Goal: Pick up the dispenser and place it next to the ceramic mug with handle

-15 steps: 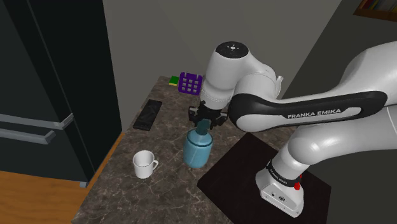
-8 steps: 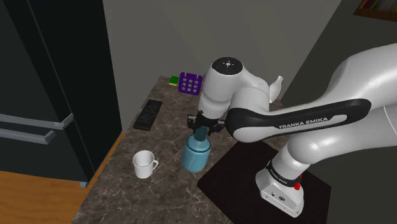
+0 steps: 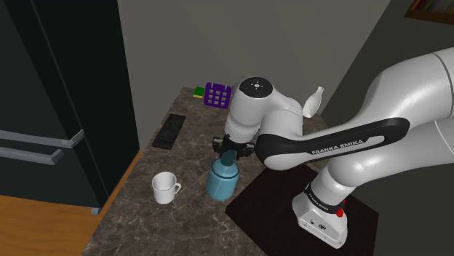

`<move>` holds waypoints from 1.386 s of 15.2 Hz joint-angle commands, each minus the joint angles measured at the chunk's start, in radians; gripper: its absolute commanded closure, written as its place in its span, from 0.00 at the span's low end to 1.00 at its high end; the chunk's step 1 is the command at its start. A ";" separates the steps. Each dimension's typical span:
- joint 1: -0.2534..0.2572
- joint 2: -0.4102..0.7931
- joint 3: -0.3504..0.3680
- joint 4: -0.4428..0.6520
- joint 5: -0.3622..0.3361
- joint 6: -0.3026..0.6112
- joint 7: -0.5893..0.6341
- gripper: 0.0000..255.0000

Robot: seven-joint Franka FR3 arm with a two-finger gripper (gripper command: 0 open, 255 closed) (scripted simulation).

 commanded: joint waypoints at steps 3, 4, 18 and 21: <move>-0.001 0.001 0.001 -0.001 0.000 0.002 0.000 1.00; -0.001 0.001 0.001 -0.001 0.000 0.002 0.000 1.00; 0.062 -0.092 -0.066 0.068 0.024 -0.161 -0.026 0.00; 0.062 -0.092 -0.066 0.068 0.024 -0.161 -0.026 0.00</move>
